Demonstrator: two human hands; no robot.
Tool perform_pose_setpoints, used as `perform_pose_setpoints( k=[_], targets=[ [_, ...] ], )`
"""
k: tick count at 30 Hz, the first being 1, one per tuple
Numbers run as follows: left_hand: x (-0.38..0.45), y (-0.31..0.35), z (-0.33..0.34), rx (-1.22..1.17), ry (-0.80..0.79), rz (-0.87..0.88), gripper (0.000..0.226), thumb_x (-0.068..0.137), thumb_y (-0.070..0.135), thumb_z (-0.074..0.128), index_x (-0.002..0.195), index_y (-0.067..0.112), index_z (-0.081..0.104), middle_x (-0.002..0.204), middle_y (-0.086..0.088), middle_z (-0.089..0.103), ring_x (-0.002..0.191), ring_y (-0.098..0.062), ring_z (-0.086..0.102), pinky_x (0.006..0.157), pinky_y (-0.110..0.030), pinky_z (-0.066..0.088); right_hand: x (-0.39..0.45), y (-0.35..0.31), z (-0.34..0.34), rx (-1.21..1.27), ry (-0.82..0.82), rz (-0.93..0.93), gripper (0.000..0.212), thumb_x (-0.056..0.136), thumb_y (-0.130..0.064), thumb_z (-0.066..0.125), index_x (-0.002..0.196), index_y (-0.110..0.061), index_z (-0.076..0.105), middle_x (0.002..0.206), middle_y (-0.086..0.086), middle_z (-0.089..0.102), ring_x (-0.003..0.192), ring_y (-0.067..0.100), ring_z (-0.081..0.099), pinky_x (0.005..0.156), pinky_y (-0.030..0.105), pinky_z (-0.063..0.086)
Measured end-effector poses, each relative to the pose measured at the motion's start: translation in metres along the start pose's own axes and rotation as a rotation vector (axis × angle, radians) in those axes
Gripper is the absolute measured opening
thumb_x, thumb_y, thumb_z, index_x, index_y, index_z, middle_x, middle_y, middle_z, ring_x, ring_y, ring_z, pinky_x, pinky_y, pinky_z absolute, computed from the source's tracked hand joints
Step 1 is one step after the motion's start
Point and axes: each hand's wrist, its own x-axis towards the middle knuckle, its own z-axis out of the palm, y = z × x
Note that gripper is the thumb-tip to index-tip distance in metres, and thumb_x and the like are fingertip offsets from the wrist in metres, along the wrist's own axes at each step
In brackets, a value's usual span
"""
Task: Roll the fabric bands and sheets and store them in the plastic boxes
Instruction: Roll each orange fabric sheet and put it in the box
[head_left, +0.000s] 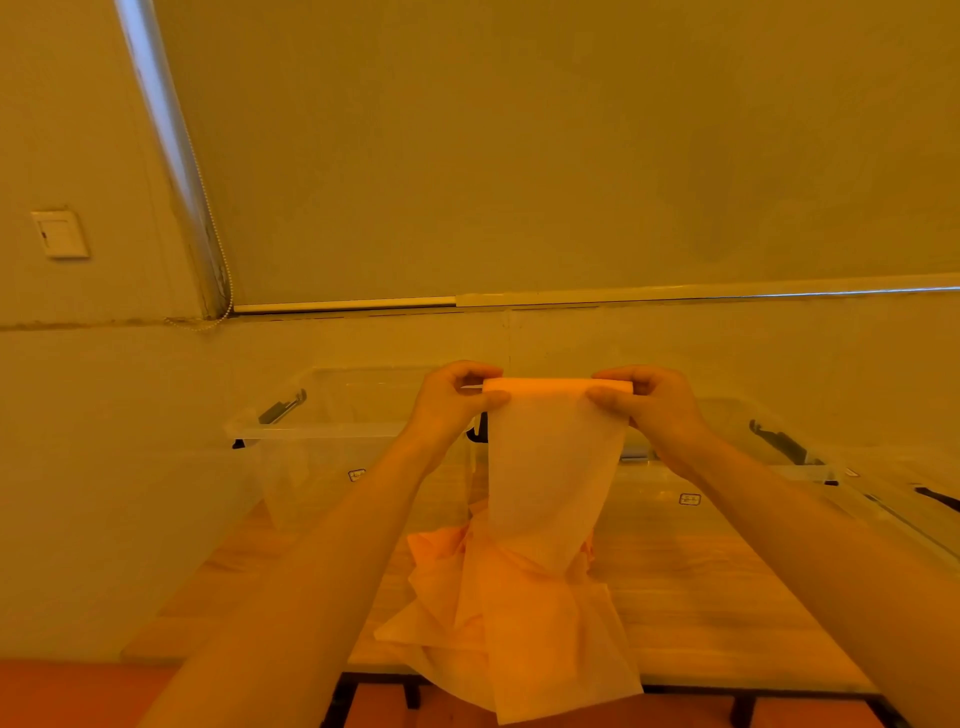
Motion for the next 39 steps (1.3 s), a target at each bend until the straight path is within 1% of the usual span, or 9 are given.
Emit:
perform_pose_setpoints(
  k=[7, 11, 18, 21, 26, 30, 33, 36, 39],
  targets=[
    [0.002, 0.0, -0.001, -0.026, 0.054, -0.023, 0.014, 0.09, 0.015, 0.062, 0.104, 0.016, 0.065, 0.097, 0.003, 0.063, 0.088, -0.01, 0.06, 0.064, -0.017, 0.052, -0.002, 0.0, 0.0, 0.004, -0.017, 0.003, 0.026, 0.078, -0.005, 0.073, 0.1, -0.017, 0.067, 0.104, 0.003, 0.066, 0.096, 0.018, 0.063, 0.077, 0.03, 0.055],
    [0.001, -0.001, -0.001, -0.046, 0.053, -0.053, 0.008, 0.09, 0.015, 0.062, 0.097, 0.019, 0.065, 0.102, 0.001, 0.063, 0.095, -0.014, 0.06, 0.067, -0.018, 0.051, -0.002, 0.0, 0.002, 0.024, -0.011, 0.012, 0.023, 0.079, -0.005, 0.072, 0.1, -0.014, 0.067, 0.102, 0.006, 0.068, 0.094, 0.02, 0.065, 0.077, 0.03, 0.055],
    [-0.001, -0.001, -0.005, -0.014, -0.047, -0.023, 0.024, 0.081, 0.008, 0.071, 0.103, 0.018, 0.068, 0.107, 0.003, 0.063, 0.1, -0.013, 0.058, 0.074, -0.02, 0.052, -0.004, 0.002, 0.004, 0.028, 0.001, 0.035, 0.02, 0.081, -0.008, 0.071, 0.101, -0.011, 0.068, 0.096, 0.006, 0.069, 0.09, 0.02, 0.067, 0.075, 0.031, 0.057],
    [-0.001, -0.001, -0.006, 0.003, -0.036, -0.012, 0.021, 0.085, 0.012, 0.068, 0.105, 0.018, 0.068, 0.102, 0.005, 0.063, 0.093, -0.009, 0.059, 0.069, -0.017, 0.051, -0.005, 0.001, 0.006, 0.027, -0.016, 0.032, 0.019, 0.081, -0.007, 0.071, 0.099, -0.012, 0.068, 0.097, 0.005, 0.069, 0.091, 0.019, 0.066, 0.071, 0.027, 0.056],
    [-0.003, -0.002, -0.006, -0.026, -0.009, -0.031, 0.009, 0.089, 0.016, 0.065, 0.093, 0.023, 0.067, 0.09, 0.01, 0.063, 0.084, -0.005, 0.058, 0.063, -0.015, 0.049, -0.006, -0.002, 0.008, 0.025, -0.05, 0.013, 0.02, 0.079, -0.003, 0.073, 0.094, -0.015, 0.067, 0.1, 0.007, 0.069, 0.092, 0.022, 0.066, 0.074, 0.03, 0.056],
    [-0.004, -0.003, -0.007, -0.001, -0.028, -0.015, 0.014, 0.084, 0.013, 0.07, 0.09, 0.026, 0.068, 0.098, 0.006, 0.065, 0.094, -0.012, 0.06, 0.071, -0.021, 0.052, -0.007, -0.003, 0.009, 0.043, -0.032, 0.024, 0.016, 0.08, -0.008, 0.072, 0.095, -0.013, 0.069, 0.092, 0.006, 0.07, 0.089, 0.022, 0.067, 0.075, 0.034, 0.058],
    [-0.005, -0.001, -0.008, 0.02, -0.06, -0.007, 0.021, 0.082, 0.011, 0.071, 0.1, 0.019, 0.068, 0.104, 0.001, 0.064, 0.096, -0.013, 0.059, 0.073, -0.022, 0.053, -0.008, -0.003, 0.01, 0.028, -0.015, 0.039, 0.015, 0.082, -0.011, 0.071, 0.097, -0.011, 0.068, 0.088, 0.003, 0.069, 0.083, 0.017, 0.065, 0.079, 0.038, 0.056],
    [-0.004, 0.0, -0.009, 0.024, -0.055, -0.002, 0.018, 0.085, 0.014, 0.069, 0.102, 0.02, 0.068, 0.096, 0.006, 0.064, 0.088, -0.008, 0.06, 0.065, -0.016, 0.051, -0.01, -0.002, 0.011, 0.001, -0.053, 0.027, 0.019, 0.081, -0.01, 0.072, 0.098, -0.013, 0.067, 0.097, 0.003, 0.068, 0.089, 0.017, 0.065, 0.069, 0.028, 0.057],
    [-0.003, -0.001, -0.01, 0.035, -0.044, -0.013, 0.015, 0.089, 0.018, 0.065, 0.103, 0.019, 0.069, 0.093, 0.009, 0.063, 0.086, -0.006, 0.059, 0.064, -0.015, 0.048, -0.01, -0.003, 0.011, -0.018, -0.069, 0.007, 0.023, 0.078, -0.008, 0.074, 0.099, -0.015, 0.067, 0.1, 0.002, 0.066, 0.091, 0.016, 0.064, 0.067, 0.025, 0.054]
  ],
)
